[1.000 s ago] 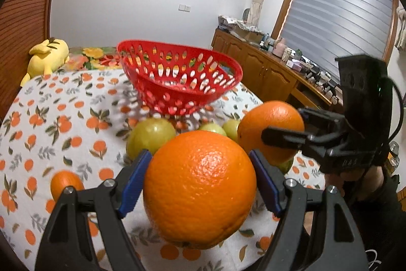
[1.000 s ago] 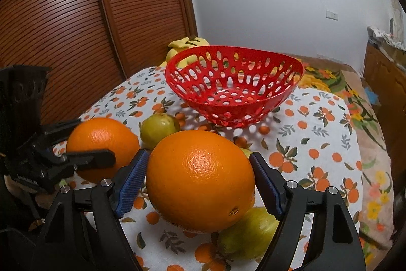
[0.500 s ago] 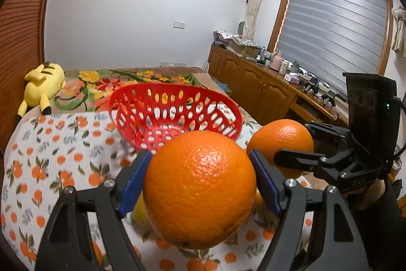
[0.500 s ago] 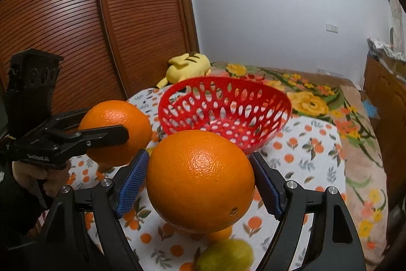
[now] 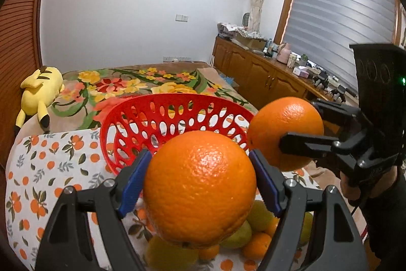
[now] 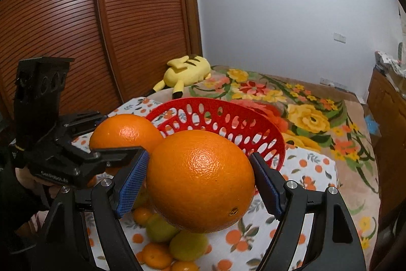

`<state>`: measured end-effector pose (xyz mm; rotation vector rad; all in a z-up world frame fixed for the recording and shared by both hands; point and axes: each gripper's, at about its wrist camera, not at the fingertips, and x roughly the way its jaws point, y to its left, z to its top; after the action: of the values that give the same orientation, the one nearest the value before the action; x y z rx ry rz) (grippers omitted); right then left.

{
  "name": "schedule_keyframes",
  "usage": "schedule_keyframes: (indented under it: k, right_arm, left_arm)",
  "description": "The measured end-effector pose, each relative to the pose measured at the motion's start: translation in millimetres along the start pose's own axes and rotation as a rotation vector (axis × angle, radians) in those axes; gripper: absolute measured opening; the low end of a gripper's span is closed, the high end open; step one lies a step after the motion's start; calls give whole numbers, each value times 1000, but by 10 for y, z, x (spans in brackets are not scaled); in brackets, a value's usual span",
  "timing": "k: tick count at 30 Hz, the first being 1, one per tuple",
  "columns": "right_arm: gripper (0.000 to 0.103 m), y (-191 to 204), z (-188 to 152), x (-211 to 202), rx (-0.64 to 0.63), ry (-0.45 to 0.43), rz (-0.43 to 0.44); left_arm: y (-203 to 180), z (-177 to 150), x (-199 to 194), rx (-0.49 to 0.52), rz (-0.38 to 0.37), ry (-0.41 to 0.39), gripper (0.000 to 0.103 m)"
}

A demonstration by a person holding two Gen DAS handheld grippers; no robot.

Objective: Organize fruits
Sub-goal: 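Carry both held large oranges up and over the red basket, then open both tools to drop the oranges into the red basket, then withdraw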

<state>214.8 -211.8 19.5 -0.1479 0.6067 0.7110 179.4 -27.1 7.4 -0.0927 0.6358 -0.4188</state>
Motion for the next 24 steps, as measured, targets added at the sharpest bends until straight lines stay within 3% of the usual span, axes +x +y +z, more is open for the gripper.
schedule_keyframes:
  k: [14, 18, 20, 24]
  right_arm:
    - [82, -200, 41, 652, -42, 120, 21]
    - [82, -186, 8, 737, -54, 142, 22]
    - [82, -191, 5, 750, -63, 146, -20]
    - [82, -292, -18, 790, -28, 163, -13]
  left_arm:
    - [194, 25, 505, -5, 26, 88, 78]
    - [220, 122, 407, -6, 22, 27, 75]
    - [232, 175, 357, 0, 25, 13, 75]
    - [276, 228, 271, -1, 35, -2, 75]
